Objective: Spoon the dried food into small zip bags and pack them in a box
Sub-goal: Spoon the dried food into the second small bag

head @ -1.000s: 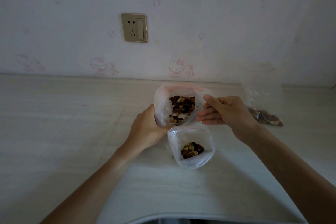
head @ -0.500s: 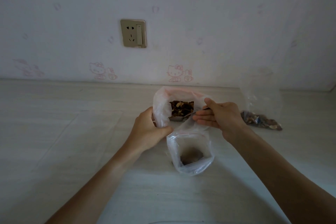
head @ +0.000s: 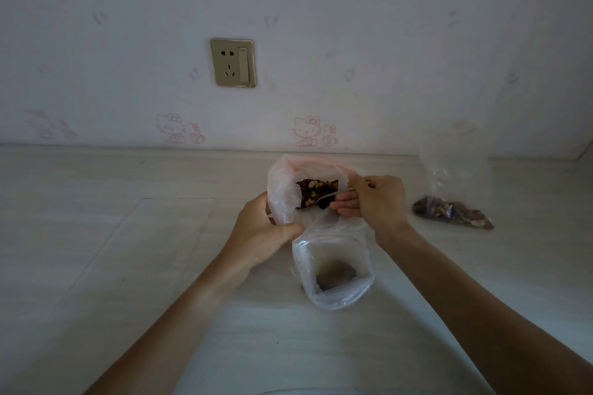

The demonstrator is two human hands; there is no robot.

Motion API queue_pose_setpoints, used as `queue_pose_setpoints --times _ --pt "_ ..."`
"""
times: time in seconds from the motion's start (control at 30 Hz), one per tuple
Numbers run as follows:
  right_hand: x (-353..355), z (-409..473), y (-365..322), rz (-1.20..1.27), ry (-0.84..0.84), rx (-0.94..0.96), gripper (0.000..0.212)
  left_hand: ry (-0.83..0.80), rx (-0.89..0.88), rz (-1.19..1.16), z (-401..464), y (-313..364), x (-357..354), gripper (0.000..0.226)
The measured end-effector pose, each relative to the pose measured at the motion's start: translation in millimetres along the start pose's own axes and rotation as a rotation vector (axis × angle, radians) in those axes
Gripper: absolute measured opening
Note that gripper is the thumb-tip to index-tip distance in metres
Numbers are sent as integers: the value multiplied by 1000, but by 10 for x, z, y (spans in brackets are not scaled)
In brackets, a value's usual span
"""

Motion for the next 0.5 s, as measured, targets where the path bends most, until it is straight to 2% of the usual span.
queue_pose_setpoints --times 0.33,0.5 --pt "137 -79 83 150 -49 -25 30 90 -35 -92 -14 63 98 32" --pt "343 -131 -79 153 -33 32 32 203 -60 -13 -13 216 314 48"
Point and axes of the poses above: each hand's wrist, its own z-axis towards the middle knuckle, its own x-axis out of the back of the hand, y = z × x, the point moved 10 cm from there along z, towards the middle knuckle, and after that the axes turned 12 degrees about -z, right-handed, at the moved point
